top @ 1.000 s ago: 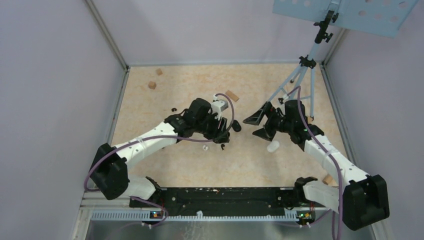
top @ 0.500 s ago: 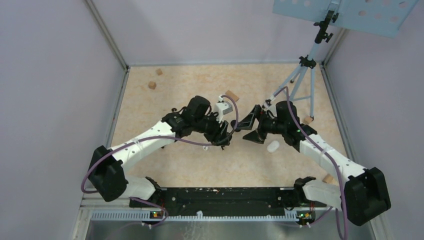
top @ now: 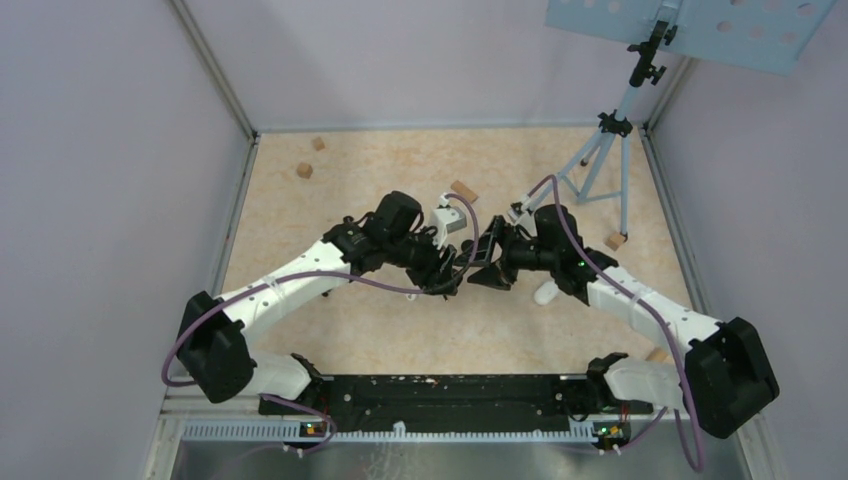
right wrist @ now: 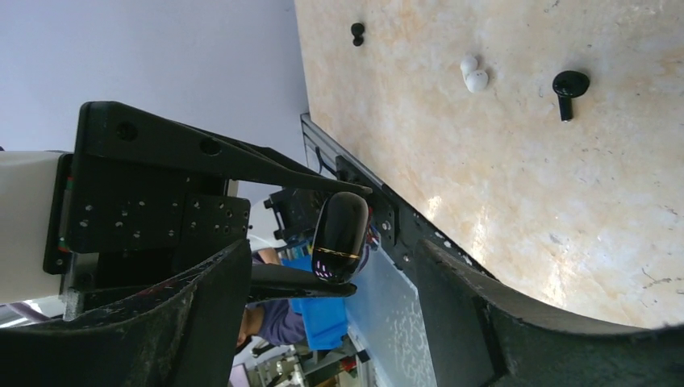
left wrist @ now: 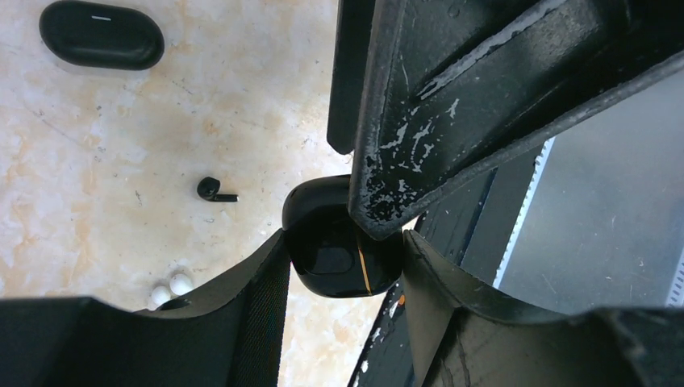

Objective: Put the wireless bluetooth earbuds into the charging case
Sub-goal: Pass from the left arm to the right, then pass from the right arm to the left

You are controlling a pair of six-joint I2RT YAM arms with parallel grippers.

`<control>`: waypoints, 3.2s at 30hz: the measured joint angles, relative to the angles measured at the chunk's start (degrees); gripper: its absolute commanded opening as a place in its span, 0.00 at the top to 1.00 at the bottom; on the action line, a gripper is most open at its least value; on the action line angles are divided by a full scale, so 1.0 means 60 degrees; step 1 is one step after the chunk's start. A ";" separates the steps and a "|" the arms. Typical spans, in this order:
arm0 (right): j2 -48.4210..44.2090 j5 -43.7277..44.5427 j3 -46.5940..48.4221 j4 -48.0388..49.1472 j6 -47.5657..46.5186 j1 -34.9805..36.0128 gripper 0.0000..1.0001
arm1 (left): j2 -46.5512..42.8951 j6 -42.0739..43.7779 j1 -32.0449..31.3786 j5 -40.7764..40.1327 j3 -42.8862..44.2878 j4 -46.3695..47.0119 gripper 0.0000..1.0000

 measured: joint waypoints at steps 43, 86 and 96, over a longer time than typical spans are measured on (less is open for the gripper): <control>0.0412 0.0098 -0.0940 0.2313 0.1523 0.0743 0.53 | 0.0401 0.0838 -0.0182 -0.0375 0.0616 -0.1184 0.47; -0.1005 0.1235 -0.2262 0.2841 0.1526 -0.0375 1.00 | -0.4725 -0.5472 -0.0244 -0.4612 -0.2481 0.1483 0.01; -0.1118 0.1137 -0.2441 0.3439 0.1676 -0.0372 1.00 | -0.4051 -0.9162 -0.0244 -0.4022 -0.4863 0.5257 0.01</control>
